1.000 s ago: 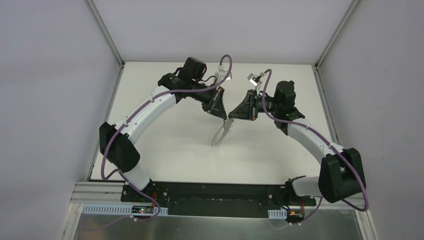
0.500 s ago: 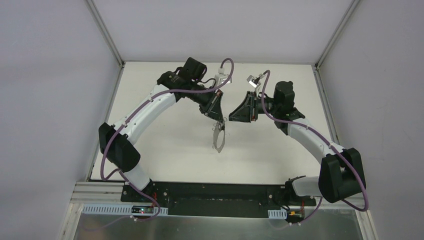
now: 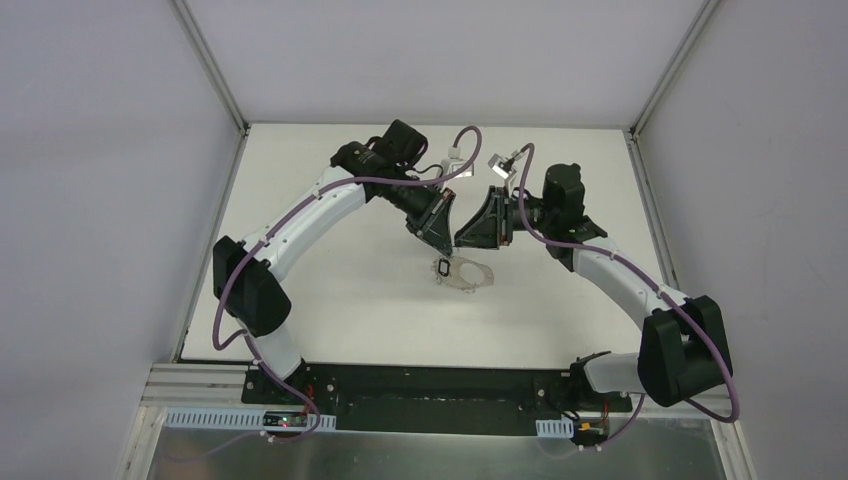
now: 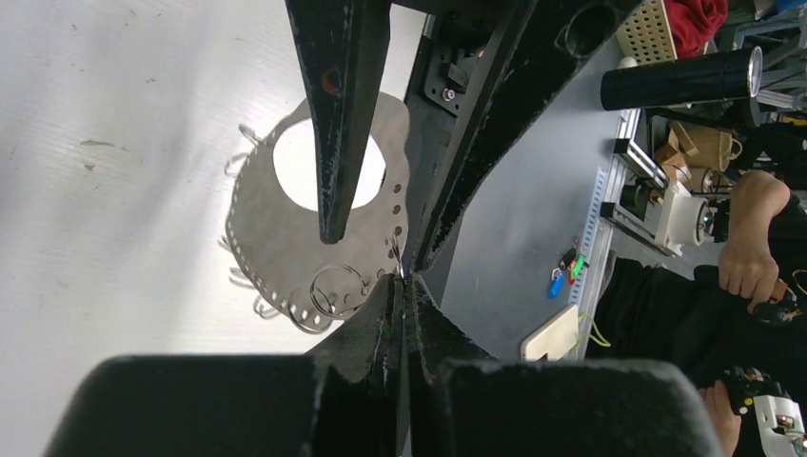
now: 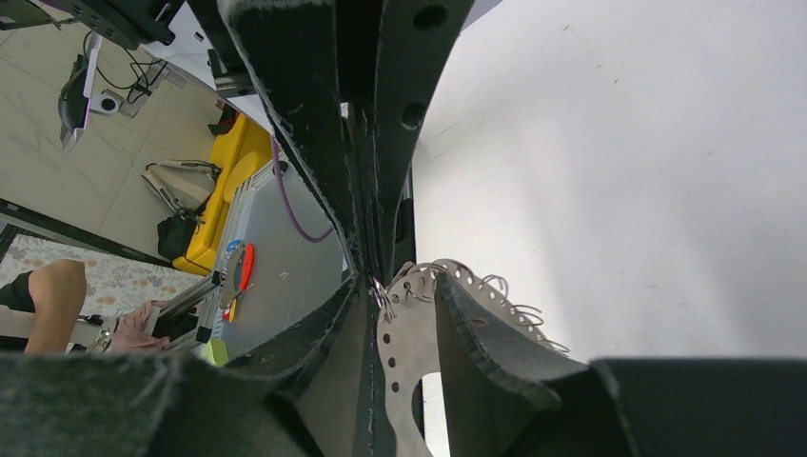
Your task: Put the keys on the keyring
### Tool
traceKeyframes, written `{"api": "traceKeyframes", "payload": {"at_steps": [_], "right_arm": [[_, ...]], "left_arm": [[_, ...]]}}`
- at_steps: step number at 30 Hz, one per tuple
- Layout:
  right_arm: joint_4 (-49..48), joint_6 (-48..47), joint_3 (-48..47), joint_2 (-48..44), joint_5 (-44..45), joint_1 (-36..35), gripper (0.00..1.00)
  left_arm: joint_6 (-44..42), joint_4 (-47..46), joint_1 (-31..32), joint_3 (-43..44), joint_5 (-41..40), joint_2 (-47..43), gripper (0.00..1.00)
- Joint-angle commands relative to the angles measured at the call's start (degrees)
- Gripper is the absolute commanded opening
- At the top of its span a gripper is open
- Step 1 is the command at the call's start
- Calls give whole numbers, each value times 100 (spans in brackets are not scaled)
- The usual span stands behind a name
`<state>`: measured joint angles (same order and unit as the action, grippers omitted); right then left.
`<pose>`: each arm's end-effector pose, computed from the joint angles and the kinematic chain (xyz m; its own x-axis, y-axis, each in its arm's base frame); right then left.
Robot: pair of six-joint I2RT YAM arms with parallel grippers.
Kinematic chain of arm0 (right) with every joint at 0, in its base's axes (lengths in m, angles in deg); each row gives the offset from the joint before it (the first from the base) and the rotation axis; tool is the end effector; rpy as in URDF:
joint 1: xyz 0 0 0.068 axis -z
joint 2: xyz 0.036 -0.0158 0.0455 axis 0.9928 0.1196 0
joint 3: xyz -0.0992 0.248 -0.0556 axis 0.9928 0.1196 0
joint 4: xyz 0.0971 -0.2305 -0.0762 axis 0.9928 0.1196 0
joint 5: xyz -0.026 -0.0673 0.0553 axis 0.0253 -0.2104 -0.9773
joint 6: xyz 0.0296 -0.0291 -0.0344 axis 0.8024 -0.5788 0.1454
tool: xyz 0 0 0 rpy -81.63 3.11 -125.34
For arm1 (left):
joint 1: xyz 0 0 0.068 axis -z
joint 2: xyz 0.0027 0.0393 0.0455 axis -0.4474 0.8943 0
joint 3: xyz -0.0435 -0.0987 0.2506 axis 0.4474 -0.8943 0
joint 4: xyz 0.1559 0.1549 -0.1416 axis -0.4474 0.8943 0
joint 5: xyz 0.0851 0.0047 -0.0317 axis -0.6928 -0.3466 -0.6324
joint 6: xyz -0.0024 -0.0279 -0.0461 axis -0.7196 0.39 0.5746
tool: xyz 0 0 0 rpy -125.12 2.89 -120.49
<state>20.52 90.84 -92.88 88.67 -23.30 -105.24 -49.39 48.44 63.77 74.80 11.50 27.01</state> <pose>0.2559 0.1400 0.3058 -0.2876 -0.0339 -0.9571 -0.9570 -0.0285 0.2886 0.2729 -0.2430 0.3596 -0.5914 0.4791 -0.6486 0.7831 0.1496 -0.6036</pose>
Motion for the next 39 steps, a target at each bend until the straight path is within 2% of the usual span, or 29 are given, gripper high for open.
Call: {"api": "traceKeyframes", "payload": {"at_steps": [1, 7, 19, 32, 36, 39], "right_arm": [[-116, -147, -136, -207, -260, -81, 33], [-110, -161, -135, -192, -402, -86, 25], [20, -213, -178, -109, -557, -129, 23], [104, -238, -219, -29, -603, -194, 8], [144, -257, -246, -18, -637, -206, 0], [205, -279, -279, -22, -634, -215, 0]], "left_arm": [[72, 63, 69, 264, 370, 20, 0], [69, 29, 69, 258, 394, 20, 0], [-11, 22, 68, 244, 379, 11, 0], [-13, -18, 56, 262, 379, 20, 0], [3, -66, 28, 262, 342, 20, 0], [67, -154, -24, 226, 305, 4, 0]]}}
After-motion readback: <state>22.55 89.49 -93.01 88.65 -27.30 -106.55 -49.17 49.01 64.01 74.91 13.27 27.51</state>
